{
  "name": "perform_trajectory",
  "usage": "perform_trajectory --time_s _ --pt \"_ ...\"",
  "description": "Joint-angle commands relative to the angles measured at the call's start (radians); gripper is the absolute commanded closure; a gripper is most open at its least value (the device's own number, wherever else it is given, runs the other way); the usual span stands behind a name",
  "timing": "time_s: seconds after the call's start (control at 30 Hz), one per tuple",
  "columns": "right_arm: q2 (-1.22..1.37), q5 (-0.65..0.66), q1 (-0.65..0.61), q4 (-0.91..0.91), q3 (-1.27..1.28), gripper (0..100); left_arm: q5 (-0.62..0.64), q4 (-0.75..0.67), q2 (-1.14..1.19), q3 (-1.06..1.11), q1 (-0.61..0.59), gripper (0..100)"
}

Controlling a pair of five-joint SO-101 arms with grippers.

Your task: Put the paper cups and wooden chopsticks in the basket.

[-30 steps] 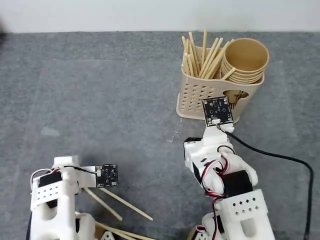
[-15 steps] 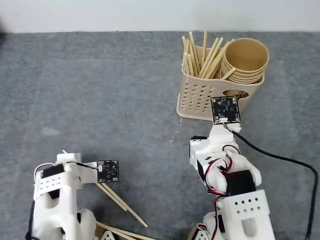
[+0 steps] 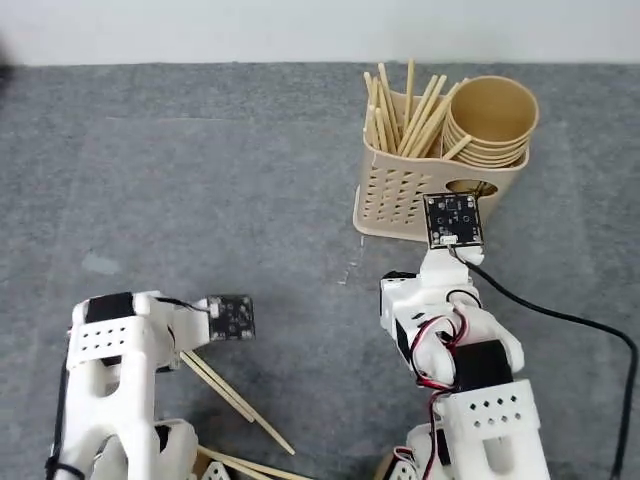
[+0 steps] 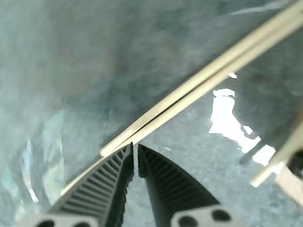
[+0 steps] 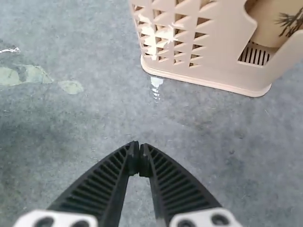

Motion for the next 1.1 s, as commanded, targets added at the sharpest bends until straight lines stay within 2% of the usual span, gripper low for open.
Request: perform_trajectory --time_s 0.0,0.07,0.1,0.3,0.47,0.6,0.8,0.93,1.07 --pt "-0.022 -0.008 0.013 -0.016 -0.012 98.7 -0.12 0.064 -0.014 -0.045 -0.002 83" --pt "-0.022 -0.008 0.013 -0.016 -0.012 98.7 -0.114 0.064 -0.014 -0.045 0.0 74" --pt "-0.022 -0.008 0.013 -0.016 -0.012 98.7 -0.106 0.061 -0.014 -0.045 0.003 72" --pt "-0.022 -0.008 0.015 -0.016 -0.012 98.7 -0.097 0.015 -0.003 -0.03 0.121 73" --pt "-0.022 -0.006 0.015 -0.016 -0.012 98.7 0.043 0.015 -0.003 -0.021 0.282 74" --pt "-0.022 -0.005 0.015 -0.016 -0.012 98.7 0.089 0.023 -0.002 -0.007 0.364 74" --pt "-0.022 -0.003 0.015 -0.016 -0.012 98.7 0.089 0.011 -0.002 0.064 0.399 74" --pt "-0.022 -0.002 0.015 -0.016 -0.012 98.7 0.095 -0.061 -0.002 0.097 0.399 74" --pt "-0.022 -0.002 0.015 -0.016 -0.012 98.7 0.141 -0.074 -0.002 0.099 0.413 74"
